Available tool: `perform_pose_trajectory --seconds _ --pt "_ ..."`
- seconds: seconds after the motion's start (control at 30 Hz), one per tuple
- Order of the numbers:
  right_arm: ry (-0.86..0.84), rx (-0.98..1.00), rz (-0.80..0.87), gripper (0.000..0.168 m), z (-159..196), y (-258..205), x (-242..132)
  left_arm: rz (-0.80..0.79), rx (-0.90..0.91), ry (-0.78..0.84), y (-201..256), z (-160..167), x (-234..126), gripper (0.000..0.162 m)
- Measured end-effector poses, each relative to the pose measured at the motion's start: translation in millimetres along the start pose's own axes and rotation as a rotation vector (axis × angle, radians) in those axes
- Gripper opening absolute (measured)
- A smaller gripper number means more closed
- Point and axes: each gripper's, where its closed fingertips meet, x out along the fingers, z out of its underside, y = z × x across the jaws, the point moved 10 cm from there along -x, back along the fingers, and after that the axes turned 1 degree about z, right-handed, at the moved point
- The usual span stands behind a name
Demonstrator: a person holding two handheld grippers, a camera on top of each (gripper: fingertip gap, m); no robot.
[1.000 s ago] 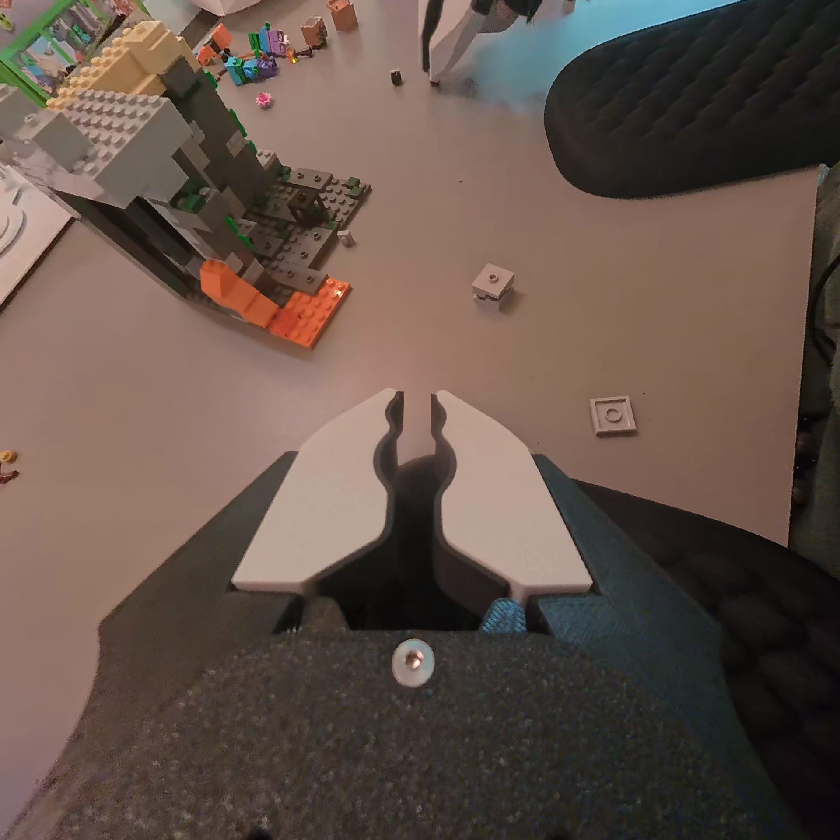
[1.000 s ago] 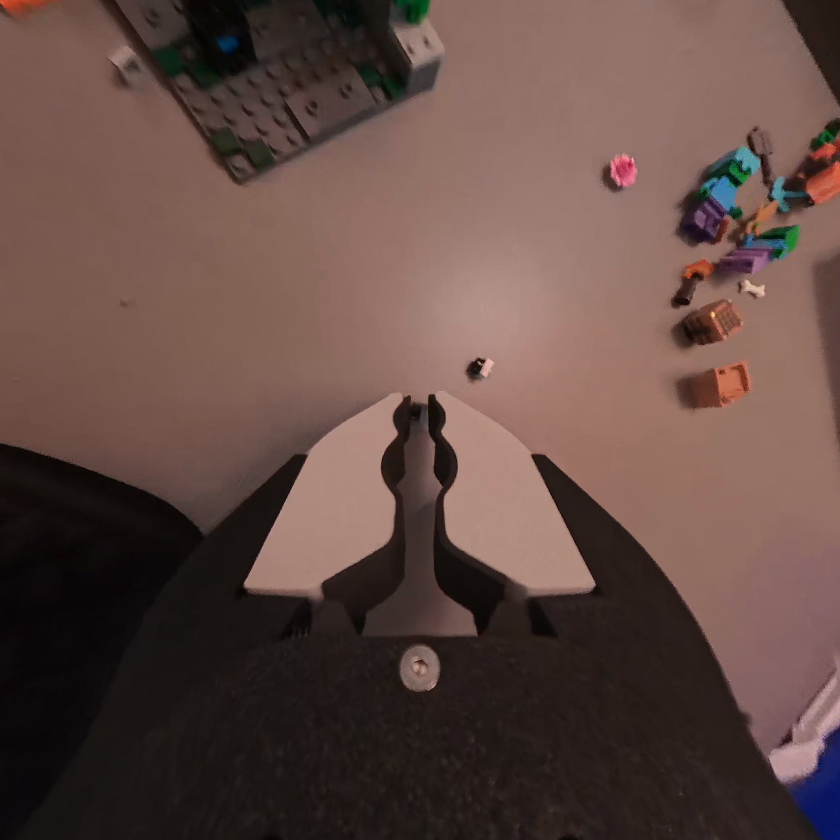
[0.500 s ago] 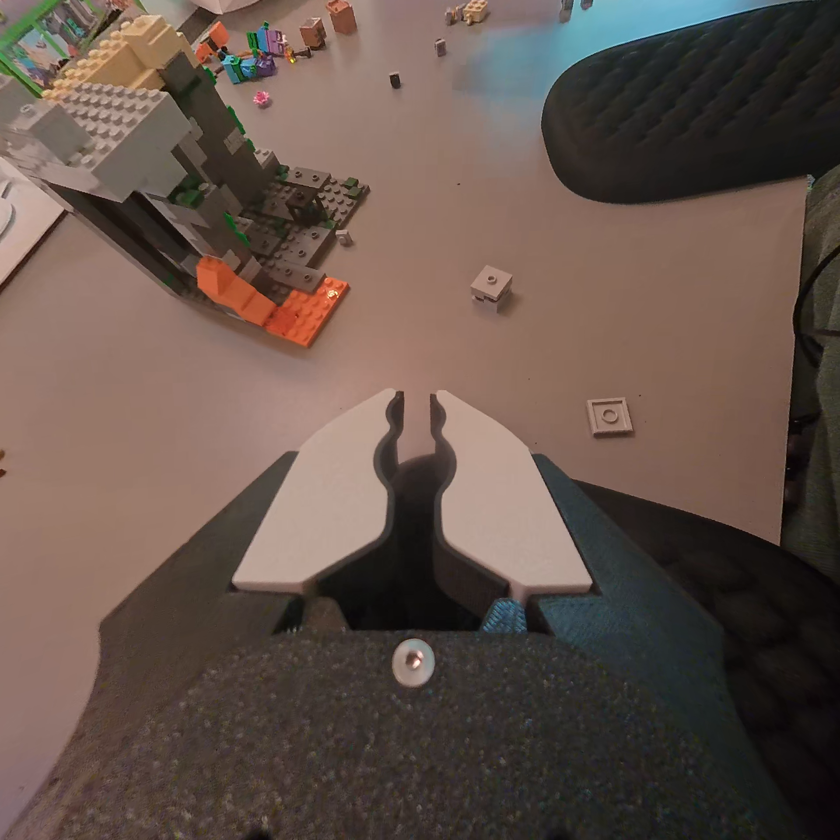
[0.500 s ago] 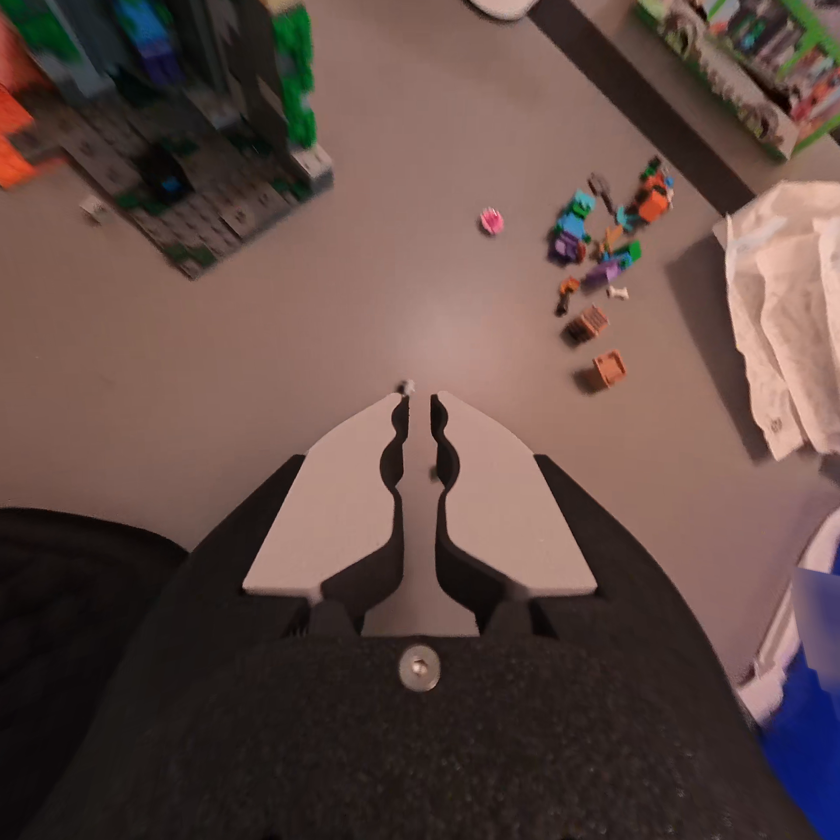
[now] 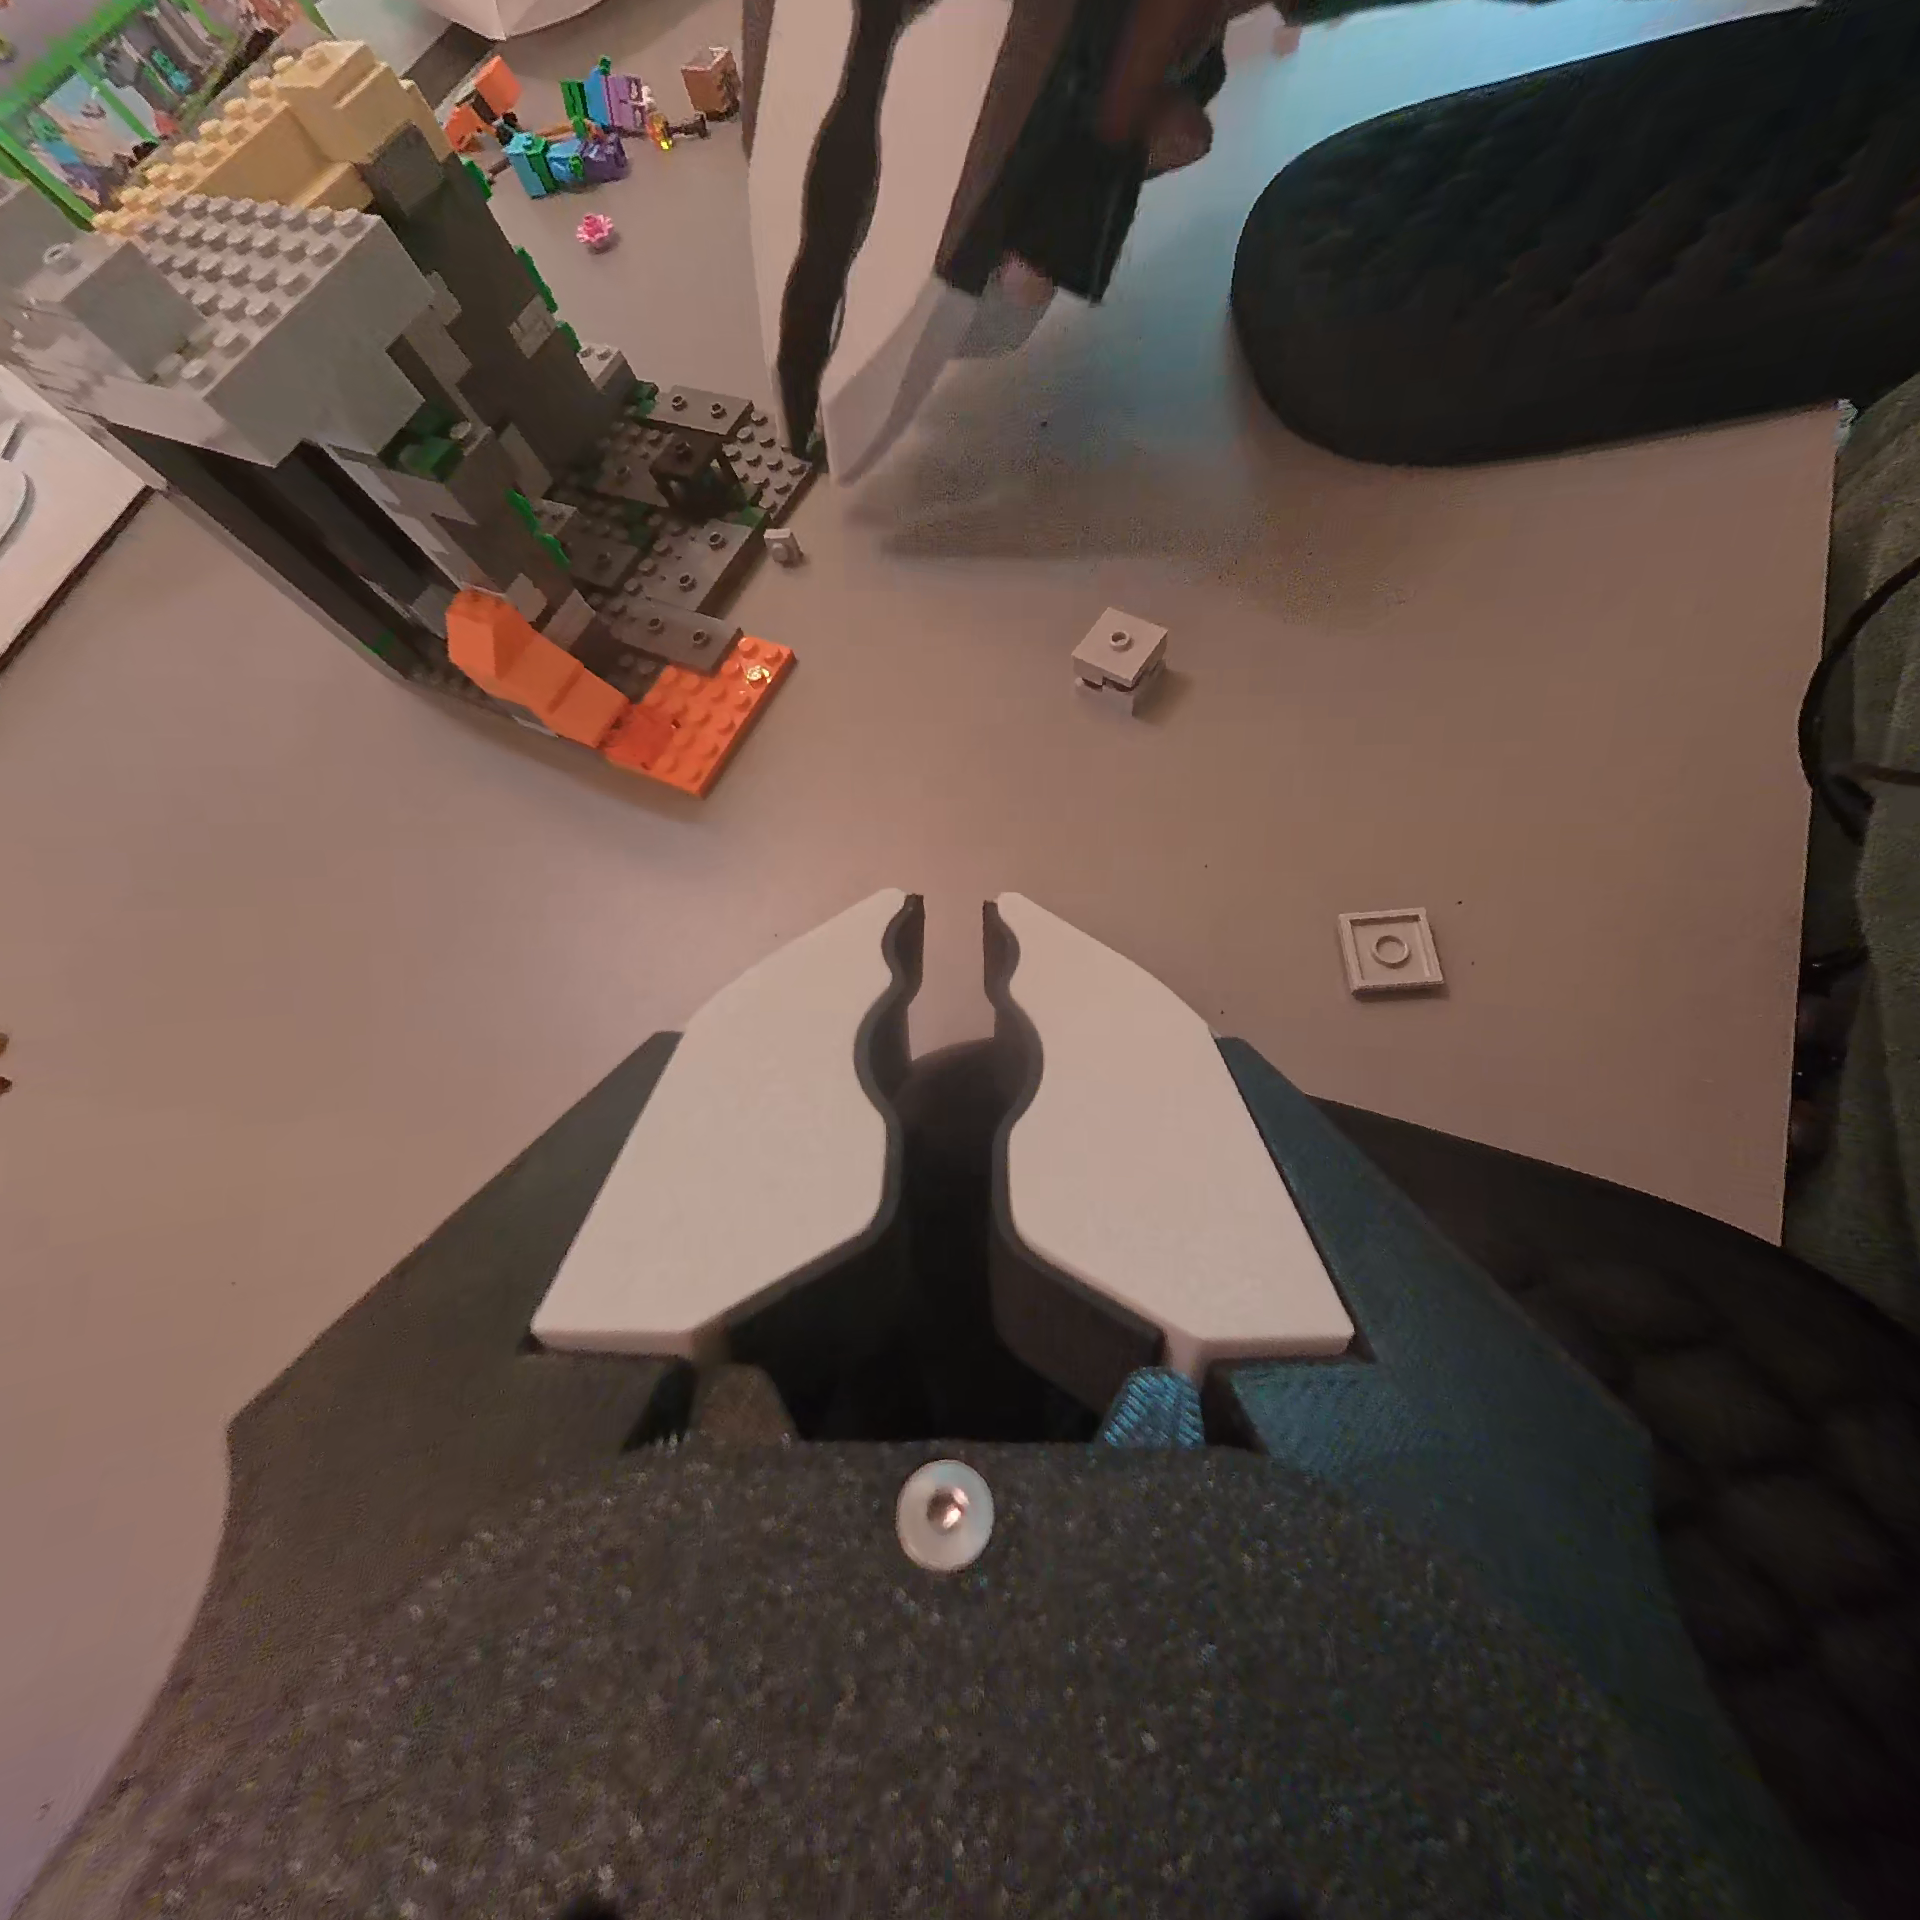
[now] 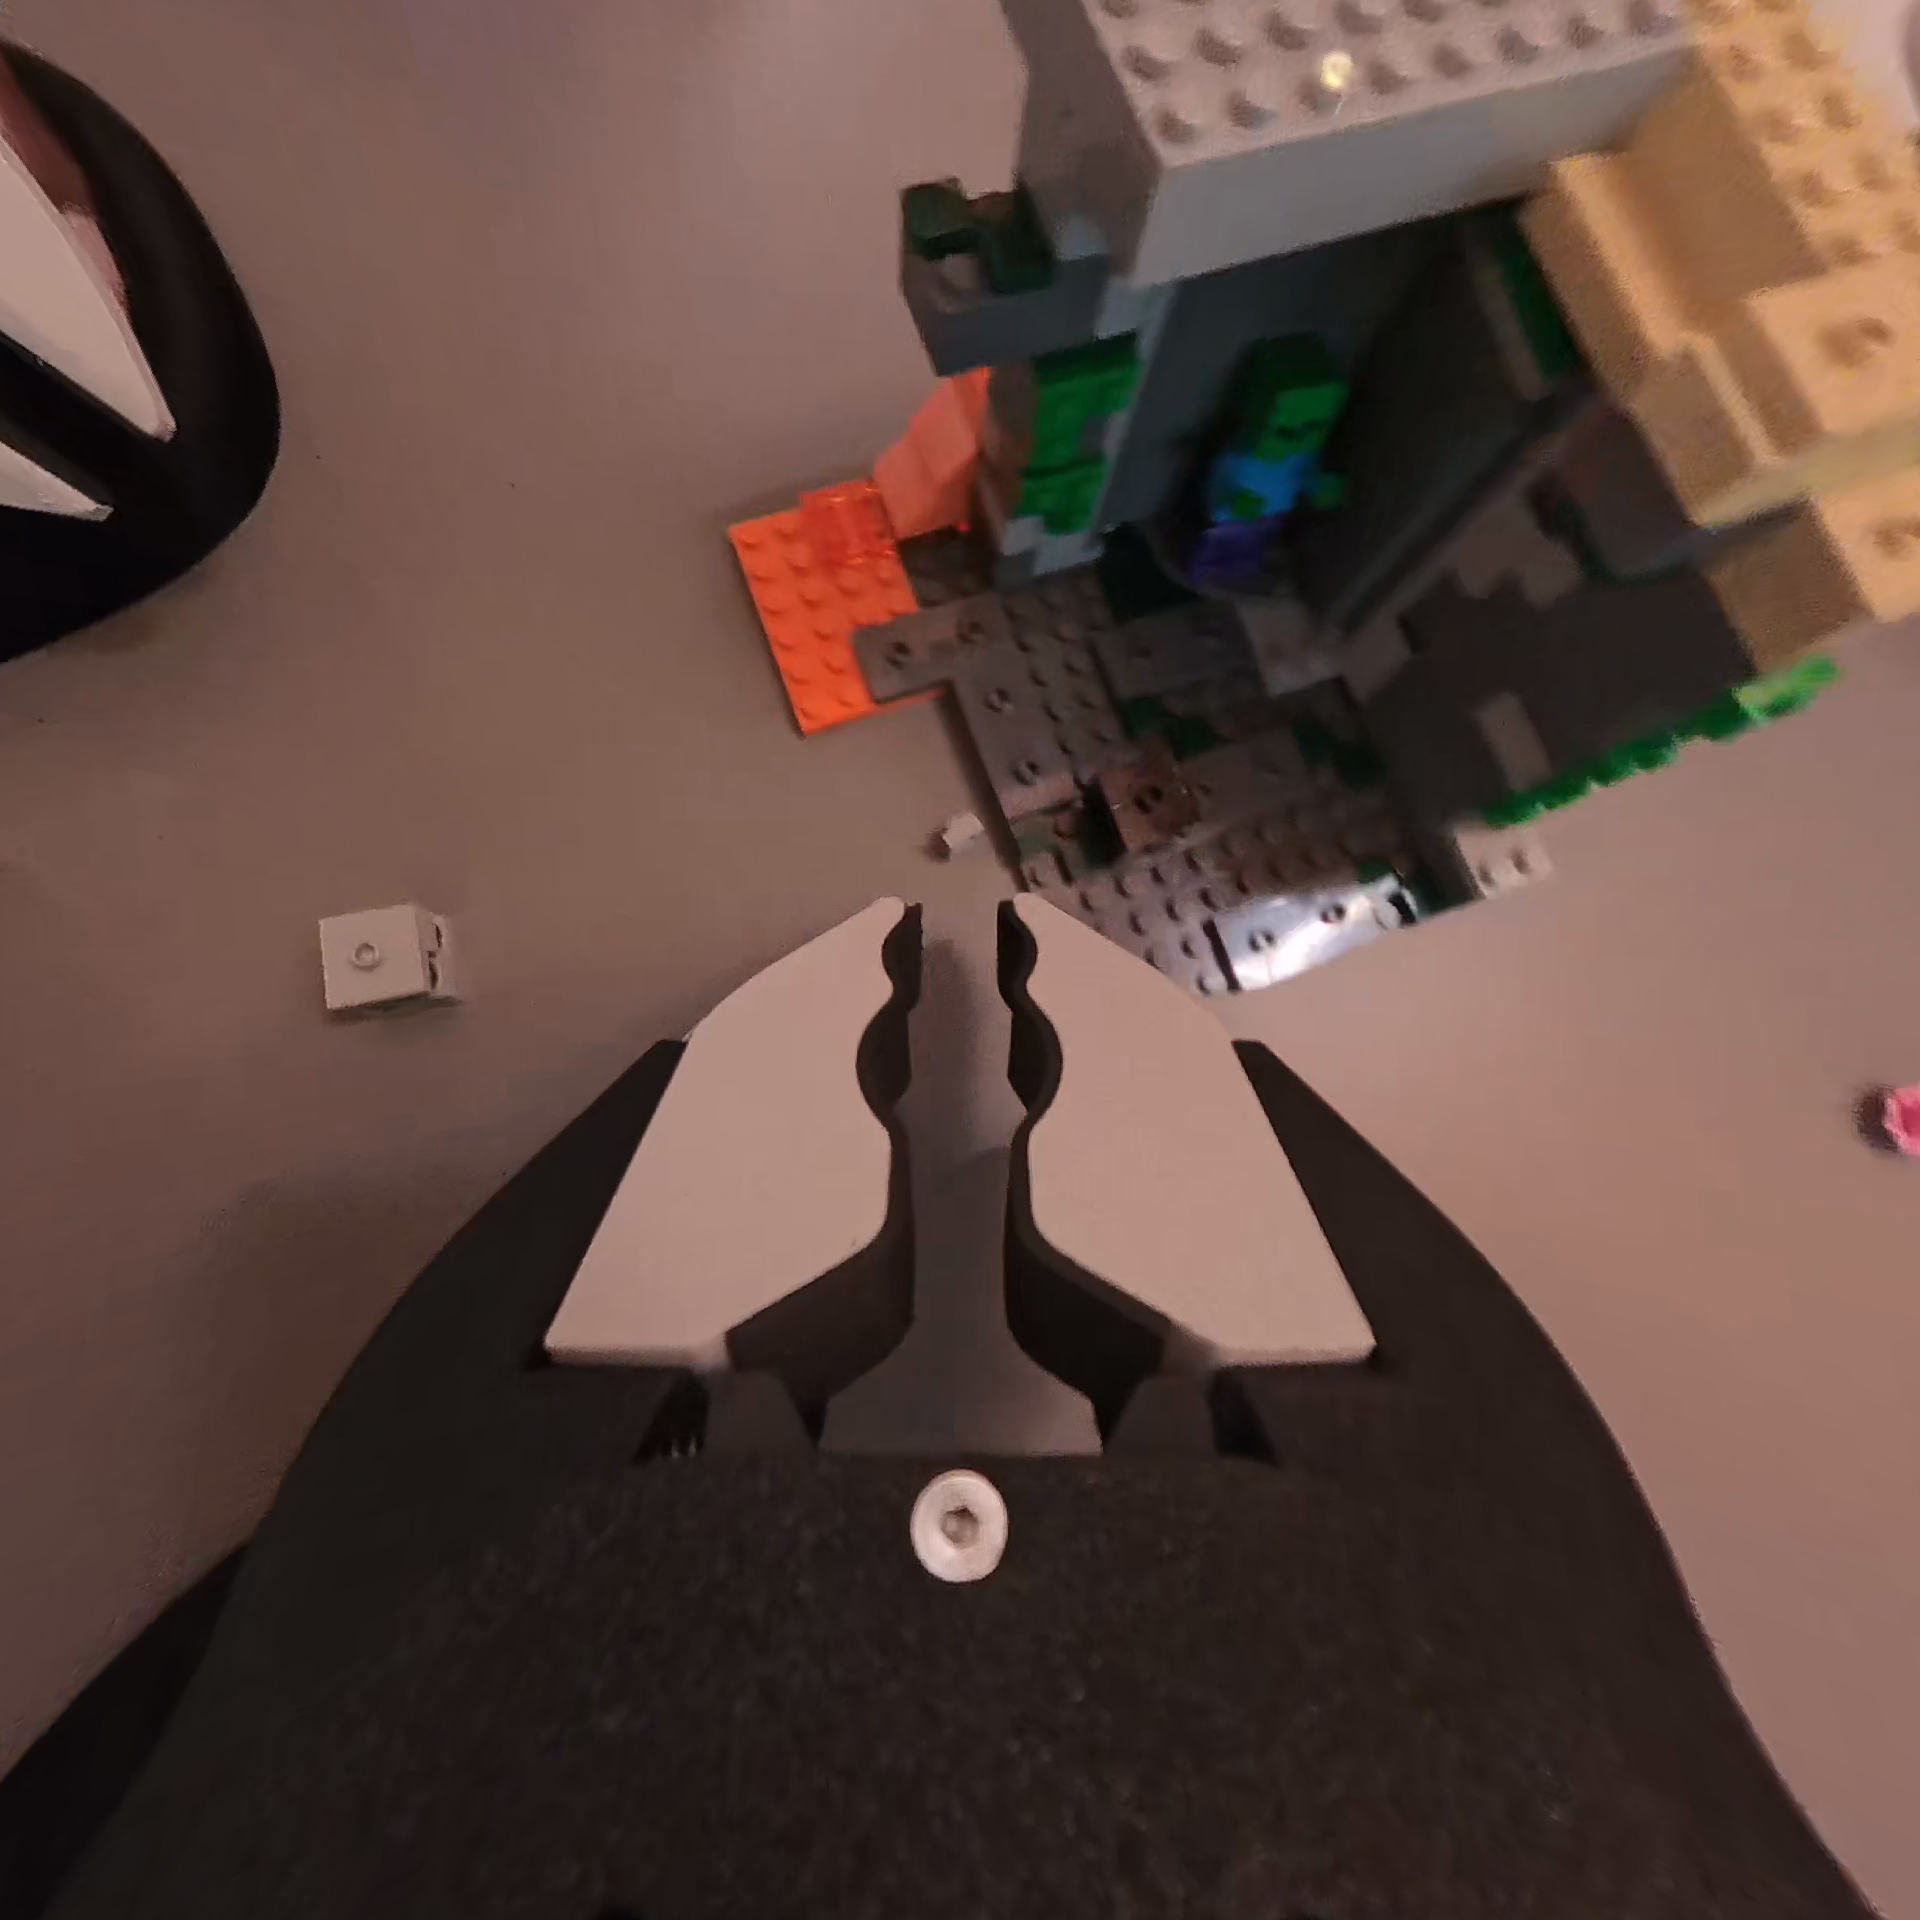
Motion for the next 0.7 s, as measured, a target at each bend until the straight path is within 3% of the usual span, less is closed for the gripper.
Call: perform_pose_trajectory --seconds 0.2,0.3,0.6,0.7 --pt "-0.036 -0.04 0.016 0.013 -12 -2 22 0.001 -0.001 0.003 0 0 0 0.011" --pt "-0.062 -0.054 -0.003 0.001 -12 -3 24 0.0 -0.003 0.006 0 0 0 0.01" --pt "0.182 -0.023 -0.11 0.0 -13 -21 -7 -0.046 0.015 0.044 0 -5 -3 0.014" --pt "0.162 -0.028 -0.089 0.0 -4 -18 -18 -0.053 0.03 0.042 2 -6 -3 0.014"
